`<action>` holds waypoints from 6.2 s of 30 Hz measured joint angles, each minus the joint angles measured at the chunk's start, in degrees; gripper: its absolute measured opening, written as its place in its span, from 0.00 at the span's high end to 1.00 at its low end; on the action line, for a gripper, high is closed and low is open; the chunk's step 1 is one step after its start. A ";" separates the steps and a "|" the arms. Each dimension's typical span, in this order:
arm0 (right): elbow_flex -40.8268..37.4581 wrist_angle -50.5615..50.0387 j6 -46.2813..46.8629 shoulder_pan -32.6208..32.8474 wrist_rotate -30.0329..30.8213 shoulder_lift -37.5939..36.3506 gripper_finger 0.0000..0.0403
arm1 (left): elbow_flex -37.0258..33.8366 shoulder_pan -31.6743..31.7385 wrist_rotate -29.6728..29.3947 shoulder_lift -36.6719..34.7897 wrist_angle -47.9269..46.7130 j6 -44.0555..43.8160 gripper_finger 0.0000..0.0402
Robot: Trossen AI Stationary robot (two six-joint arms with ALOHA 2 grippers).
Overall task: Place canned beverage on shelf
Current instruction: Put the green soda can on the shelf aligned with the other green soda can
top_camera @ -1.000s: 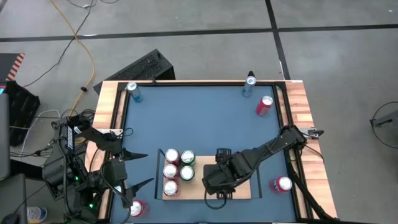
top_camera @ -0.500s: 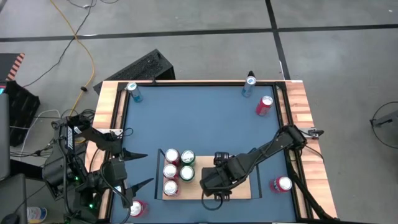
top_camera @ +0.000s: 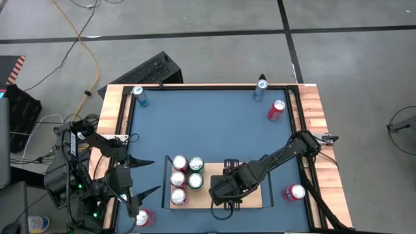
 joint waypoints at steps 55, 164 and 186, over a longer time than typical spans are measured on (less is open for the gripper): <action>6.29 15.89 0.07 1.51 -1.57 0.11 0.39 | 0.00 -3.39 0.94 0.00 0.13 0.00 0.16; 17.52 2.45 -4.79 -0.40 2.10 3.05 0.23 | -1.25 -2.45 1.00 0.02 -0.90 -0.07 0.16; 1.56 0.57 25.29 12.17 23.99 1.22 1.00 | -1.25 -2.54 -4.77 0.02 -0.87 -4.11 0.16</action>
